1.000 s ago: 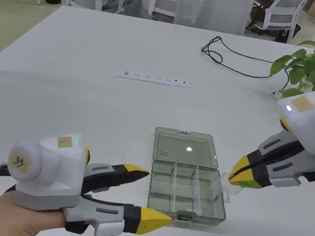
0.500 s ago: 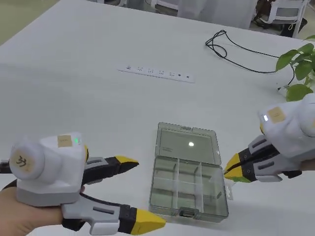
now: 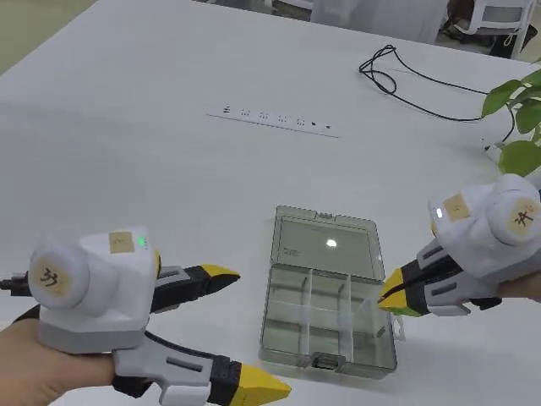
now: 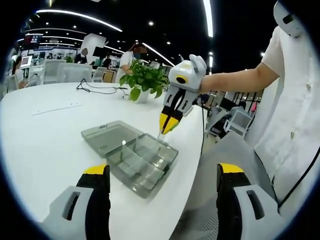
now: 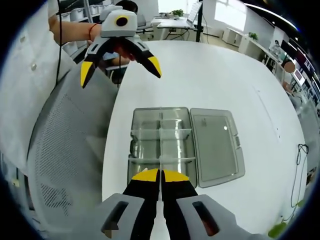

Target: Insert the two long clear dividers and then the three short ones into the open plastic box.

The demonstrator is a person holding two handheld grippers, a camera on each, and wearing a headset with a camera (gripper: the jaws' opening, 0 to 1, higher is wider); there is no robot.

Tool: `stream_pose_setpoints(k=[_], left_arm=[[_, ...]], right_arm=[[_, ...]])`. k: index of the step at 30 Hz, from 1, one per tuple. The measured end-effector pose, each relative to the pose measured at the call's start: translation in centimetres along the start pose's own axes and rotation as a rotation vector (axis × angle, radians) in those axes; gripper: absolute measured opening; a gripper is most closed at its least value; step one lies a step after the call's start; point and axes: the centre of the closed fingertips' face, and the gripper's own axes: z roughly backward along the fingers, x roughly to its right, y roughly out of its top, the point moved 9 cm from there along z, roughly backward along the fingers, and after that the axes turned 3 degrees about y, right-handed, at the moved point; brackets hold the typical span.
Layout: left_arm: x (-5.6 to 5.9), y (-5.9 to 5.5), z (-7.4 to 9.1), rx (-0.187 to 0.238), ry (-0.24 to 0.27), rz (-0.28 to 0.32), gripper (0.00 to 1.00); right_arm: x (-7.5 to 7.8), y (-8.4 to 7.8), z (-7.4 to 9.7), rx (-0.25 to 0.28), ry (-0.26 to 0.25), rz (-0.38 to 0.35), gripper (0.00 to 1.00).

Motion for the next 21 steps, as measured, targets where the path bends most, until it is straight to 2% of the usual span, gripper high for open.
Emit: stream_pose_setpoints(k=[7,12,21], left_arm=[[0.07,0.08,-0.02,0.005,-0.001,0.001,0.89],[0.11,0.18,-0.06,0.007,-0.006,-0.001,0.88],[0.19,0.1,-0.11,0.009,-0.006,0.003,0.88]], right_arm=[[0.23,-0.09,-0.36,-0.004,0.006,-0.004,0.03],[0.64,-0.53,-0.71,0.012,0.028,-0.038,0.03],[0.57,-0.93,-0.84,0.036,0.034,-0.041,0.03]])
